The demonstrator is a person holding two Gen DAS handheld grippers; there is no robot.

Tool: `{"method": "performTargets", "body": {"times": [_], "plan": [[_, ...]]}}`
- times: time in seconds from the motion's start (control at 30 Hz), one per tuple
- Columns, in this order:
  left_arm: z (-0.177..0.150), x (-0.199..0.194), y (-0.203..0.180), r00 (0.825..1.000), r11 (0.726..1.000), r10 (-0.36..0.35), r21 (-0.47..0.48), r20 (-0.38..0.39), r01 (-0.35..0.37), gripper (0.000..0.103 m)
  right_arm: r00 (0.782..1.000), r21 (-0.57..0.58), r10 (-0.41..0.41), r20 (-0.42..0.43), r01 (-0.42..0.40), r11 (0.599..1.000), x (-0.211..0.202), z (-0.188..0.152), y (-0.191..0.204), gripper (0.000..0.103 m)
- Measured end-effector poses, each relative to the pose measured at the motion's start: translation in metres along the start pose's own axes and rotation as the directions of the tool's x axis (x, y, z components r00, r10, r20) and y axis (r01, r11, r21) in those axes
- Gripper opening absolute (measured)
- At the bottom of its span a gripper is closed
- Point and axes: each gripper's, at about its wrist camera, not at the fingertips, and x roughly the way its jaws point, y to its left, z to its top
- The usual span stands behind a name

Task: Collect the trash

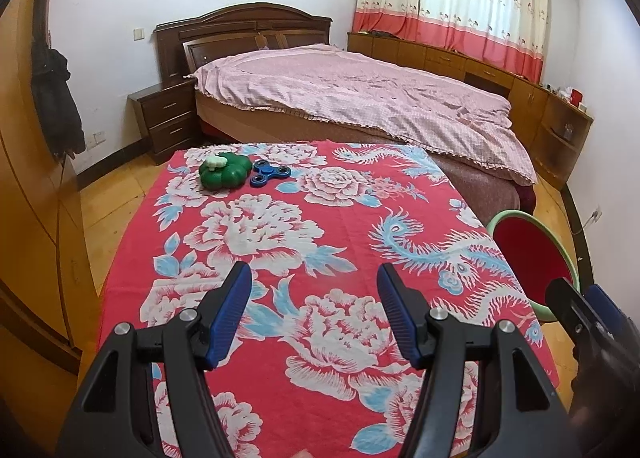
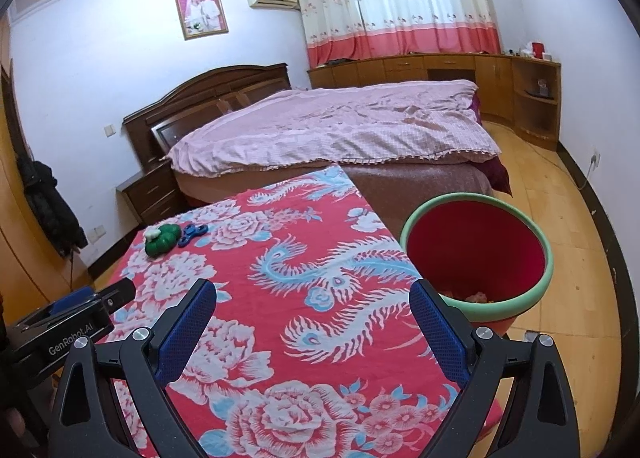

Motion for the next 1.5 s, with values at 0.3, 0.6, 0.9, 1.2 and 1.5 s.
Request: {"method": "performTargets", "body": {"times": [0.3, 0.6, 0.9, 1.2, 1.5], "plan": [[0.0002, 0.0010, 0.0032, 1.000, 1.000, 0.002, -0.011, 0.002, -0.002, 0.065, 1.000, -0.002, 0.000, -0.005, 0.000, 1.000, 0.0014, -0.0014, 0.0012, 0.097], [0.0003, 0.0016, 0.0039, 1.000, 1.000, 0.001, -0.013, 0.001, -0.001, 0.065, 1.000, -0.002, -0.001, -0.010, 0.001, 1.000, 0.0028, -0.0022, 0.0013, 0.097], [0.0002, 0.0020, 0.0063, 1.000, 1.000, 0.004, -0.025, -0.001, -0.004, 0.065, 1.000, -0.001, -0.001, -0.011, 0.001, 1.000, 0.0031, -0.0026, 0.0012, 0.097], [-0.0001, 0.0023, 0.0068, 1.000, 1.000, 0.004, -0.027, -0.003, -0.004, 0.065, 1.000, -0.001, -0.002, -0.012, 0.002, 1.000, 0.0030, -0.0031, 0.0011, 0.097], [0.0000, 0.0023, 0.0072, 1.000, 1.000, 0.004, -0.028, -0.003, -0.004, 0.065, 1.000, -0.002, -0.002, -0.011, 0.002, 1.000, 0.0030, -0.0031, 0.0012, 0.097]]}}
